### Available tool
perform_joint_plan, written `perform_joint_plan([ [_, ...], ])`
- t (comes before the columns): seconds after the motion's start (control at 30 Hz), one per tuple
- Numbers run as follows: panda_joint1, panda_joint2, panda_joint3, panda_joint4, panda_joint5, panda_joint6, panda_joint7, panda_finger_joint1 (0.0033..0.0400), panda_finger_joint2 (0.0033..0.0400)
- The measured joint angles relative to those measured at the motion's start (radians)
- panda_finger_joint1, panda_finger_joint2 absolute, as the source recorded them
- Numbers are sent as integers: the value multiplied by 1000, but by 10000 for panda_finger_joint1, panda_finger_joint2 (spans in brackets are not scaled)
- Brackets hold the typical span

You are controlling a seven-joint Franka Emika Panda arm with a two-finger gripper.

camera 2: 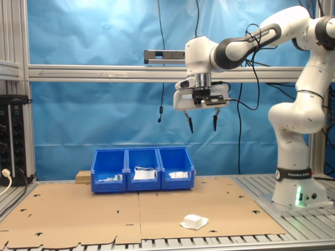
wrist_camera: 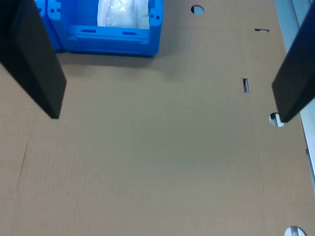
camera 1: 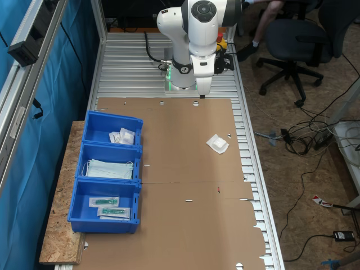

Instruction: Pick and place sorting task of medical equipment.

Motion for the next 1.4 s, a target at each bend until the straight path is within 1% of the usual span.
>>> perform_joint_plan([
  [1.03,0,0,1,0,0,0,0,400,400],
  [1.4,0,29,37,0,0,44,0,400,400],
])
